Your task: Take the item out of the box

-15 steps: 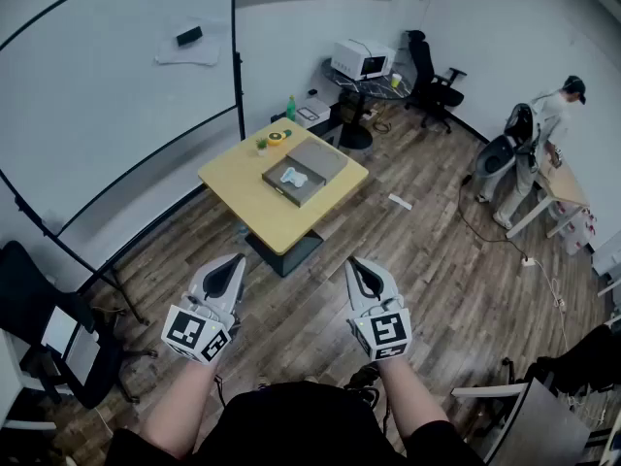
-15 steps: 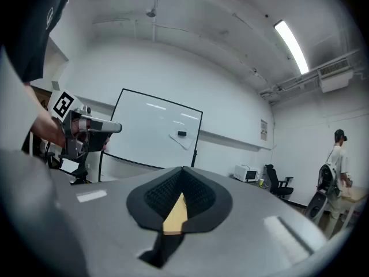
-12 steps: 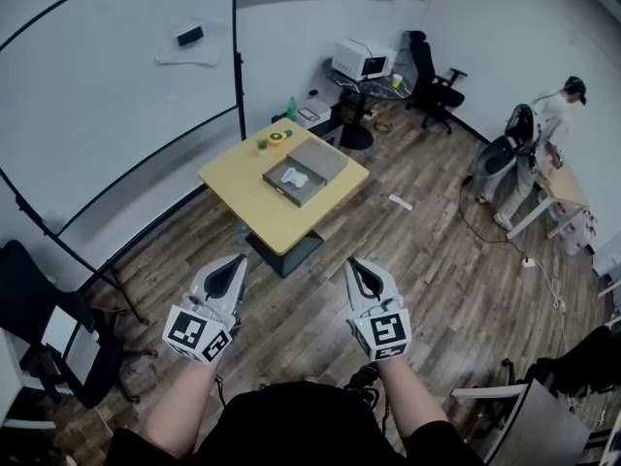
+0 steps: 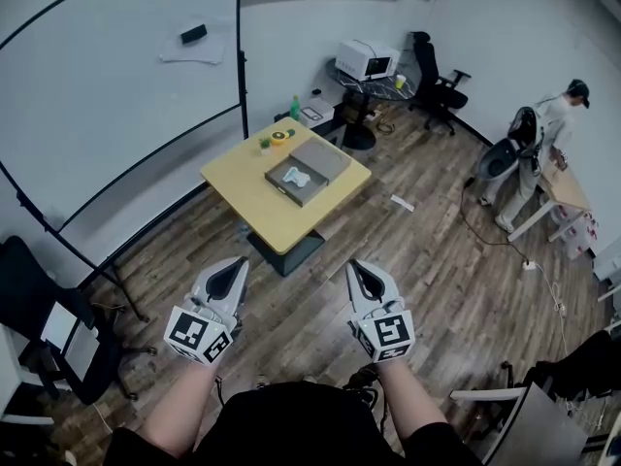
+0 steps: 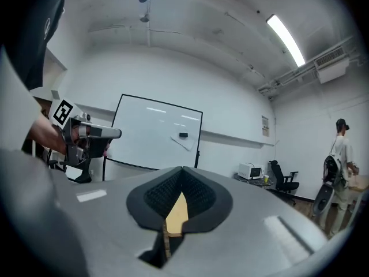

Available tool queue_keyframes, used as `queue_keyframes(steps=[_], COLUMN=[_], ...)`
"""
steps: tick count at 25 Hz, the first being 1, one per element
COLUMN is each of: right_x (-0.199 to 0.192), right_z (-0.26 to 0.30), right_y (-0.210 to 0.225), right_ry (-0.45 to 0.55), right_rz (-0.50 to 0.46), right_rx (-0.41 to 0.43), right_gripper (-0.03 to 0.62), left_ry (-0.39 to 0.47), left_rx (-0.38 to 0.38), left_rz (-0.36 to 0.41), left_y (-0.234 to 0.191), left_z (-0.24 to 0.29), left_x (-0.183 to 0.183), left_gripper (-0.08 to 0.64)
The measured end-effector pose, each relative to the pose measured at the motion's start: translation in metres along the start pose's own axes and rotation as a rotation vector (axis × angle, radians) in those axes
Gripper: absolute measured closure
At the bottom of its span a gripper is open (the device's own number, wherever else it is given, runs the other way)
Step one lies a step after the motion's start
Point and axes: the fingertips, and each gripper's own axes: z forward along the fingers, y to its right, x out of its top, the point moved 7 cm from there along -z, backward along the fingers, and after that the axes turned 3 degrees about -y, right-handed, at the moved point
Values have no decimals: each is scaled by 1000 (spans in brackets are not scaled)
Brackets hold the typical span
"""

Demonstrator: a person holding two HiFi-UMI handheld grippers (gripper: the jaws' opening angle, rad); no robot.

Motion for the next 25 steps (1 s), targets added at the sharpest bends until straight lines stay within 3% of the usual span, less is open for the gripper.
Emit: queue_keyframes(steps=[5, 7, 8, 9, 11, 17, 25], right_x=[-4, -5, -4, -2, 1, 0, -18], right_z=[0, 0, 1, 3, 3, -4, -2], right_y=[-2, 0, 2, 4, 9, 28, 67], right_ry=[-16, 9, 25, 39, 59, 60, 80], right_rz=[-36, -5, 35, 79, 119, 65, 114], right_rx=[7, 47, 74, 96, 111, 114, 156], right_gripper=[584, 582, 344, -5, -6, -6, -6], left_ry=[-6, -11, -13, -15, -21, -34, -69], left_rx=[-4, -3, -3, -1, 3, 43, 106], left_rz=[-1, -3, -5, -6, -10, -8, 3], left_y=[2, 4, 5, 5, 6, 12, 30], left_z=[3, 5, 6, 7, 8, 16, 32], left_x=[-1, -2, -4, -5, -9, -18, -31], left_gripper=[560, 561, 560, 561, 560, 560, 560])
